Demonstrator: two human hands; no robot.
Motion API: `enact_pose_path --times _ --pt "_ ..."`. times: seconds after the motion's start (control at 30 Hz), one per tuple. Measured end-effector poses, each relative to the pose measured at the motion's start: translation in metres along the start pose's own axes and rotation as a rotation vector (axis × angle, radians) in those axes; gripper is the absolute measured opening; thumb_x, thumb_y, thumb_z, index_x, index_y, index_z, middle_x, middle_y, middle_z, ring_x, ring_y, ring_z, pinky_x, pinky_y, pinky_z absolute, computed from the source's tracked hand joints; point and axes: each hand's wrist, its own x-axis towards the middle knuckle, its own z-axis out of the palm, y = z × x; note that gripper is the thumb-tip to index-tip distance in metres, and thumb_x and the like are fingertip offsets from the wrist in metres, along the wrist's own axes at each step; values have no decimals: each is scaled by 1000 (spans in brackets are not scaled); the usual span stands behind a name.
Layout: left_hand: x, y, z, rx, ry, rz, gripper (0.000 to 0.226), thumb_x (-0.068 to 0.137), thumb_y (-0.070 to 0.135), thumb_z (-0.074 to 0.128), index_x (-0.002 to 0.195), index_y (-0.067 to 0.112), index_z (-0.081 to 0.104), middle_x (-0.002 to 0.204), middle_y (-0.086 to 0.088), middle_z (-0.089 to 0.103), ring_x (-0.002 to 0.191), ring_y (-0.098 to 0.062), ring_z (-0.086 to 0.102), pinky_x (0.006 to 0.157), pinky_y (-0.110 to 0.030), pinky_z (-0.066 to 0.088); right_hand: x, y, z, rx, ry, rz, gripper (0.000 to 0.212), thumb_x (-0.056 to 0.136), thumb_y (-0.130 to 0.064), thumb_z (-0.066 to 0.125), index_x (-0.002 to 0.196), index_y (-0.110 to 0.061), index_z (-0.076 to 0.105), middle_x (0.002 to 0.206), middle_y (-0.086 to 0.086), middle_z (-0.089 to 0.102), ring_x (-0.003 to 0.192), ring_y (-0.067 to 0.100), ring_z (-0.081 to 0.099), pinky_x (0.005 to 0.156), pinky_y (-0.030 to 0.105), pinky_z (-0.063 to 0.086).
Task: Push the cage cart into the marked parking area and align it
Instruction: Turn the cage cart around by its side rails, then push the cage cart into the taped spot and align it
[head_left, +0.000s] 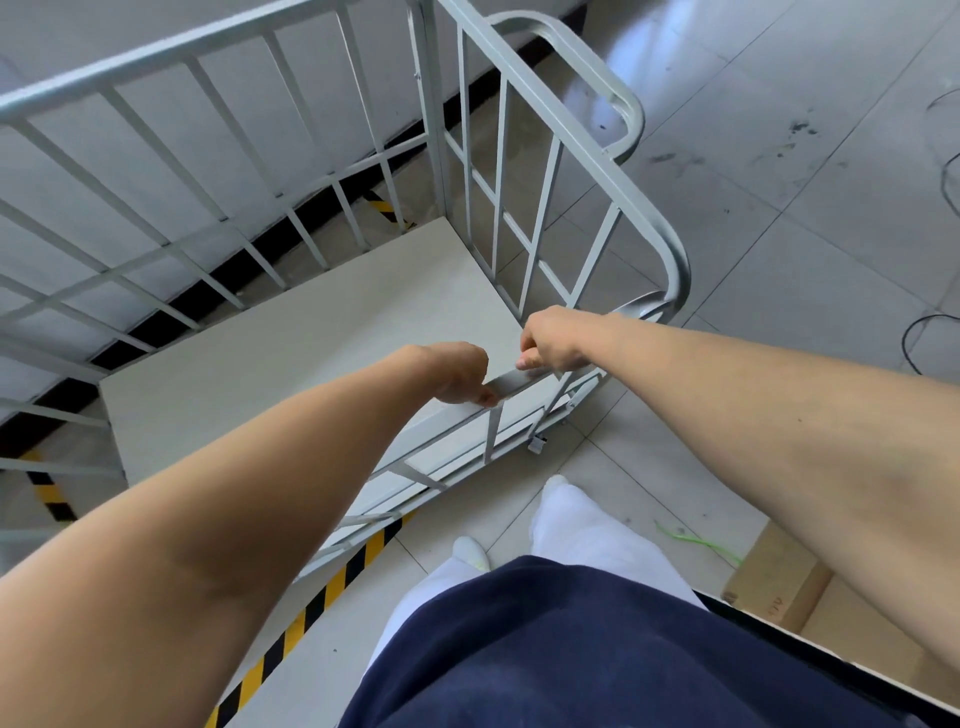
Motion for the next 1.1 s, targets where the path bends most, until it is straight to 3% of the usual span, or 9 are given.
enact_pose_path --times 0.07,0.2,0.33,0.5,0.6,0.87,1.1 --pt "2 5 -18 -33 59 3 49 98 41 46 126 3 60 124 -13 61 98 -27 54 89 -35 44 4 7 -17 1 51 -25 33 94 -36 55 107 -10 69 105 14 67 99 33 61 87 35 47" --pt "11 18 -67 -56 158 11 46 100 35 44 132 3 56 132 -14 57 119 -32 55 97 -35 43 14 30 -60 -5 134 -56 28 94 -33 55 103 -11 69 95 10 63 93 32 61 85 38 50" --pt "32 36 -116 -63 212 -19 45 100 34 46 129 3 57 129 -14 60 116 -32 57 96 -36 45 34 70 -107 -74 141 -90 27 94 -33 56 101 -10 69 97 11 65 95 32 61 80 33 48" --pt "61 66 -173 -203 257 -136 42 100 31 47 129 4 57 130 -14 60 117 -31 57 96 -36 45 61 124 -167 -176 120 -191 29 94 -32 57 111 -11 67 112 11 67 97 27 58 81 31 45" --pt "74 84 -198 -296 296 -197 39 99 30 48 125 6 62 127 -12 62 116 -29 58 94 -34 45 78 149 -196 -245 98 -247 32 92 -34 58 116 -14 68 116 8 67 106 29 60 89 34 49" --pt "91 101 -225 -395 303 -320 43 100 32 45 129 4 59 130 -13 59 116 -29 57 94 -34 45 104 172 -225 -315 118 -330 33 90 -39 57 110 -14 65 112 10 65 103 32 61 91 45 52" --pt "136 119 -249 -449 342 -357 40 99 31 49 129 6 59 127 -13 61 113 -31 59 93 -36 48 121 199 -251 -338 137 -370 35 92 -33 56 120 -13 61 122 10 62 111 33 59 95 41 50"
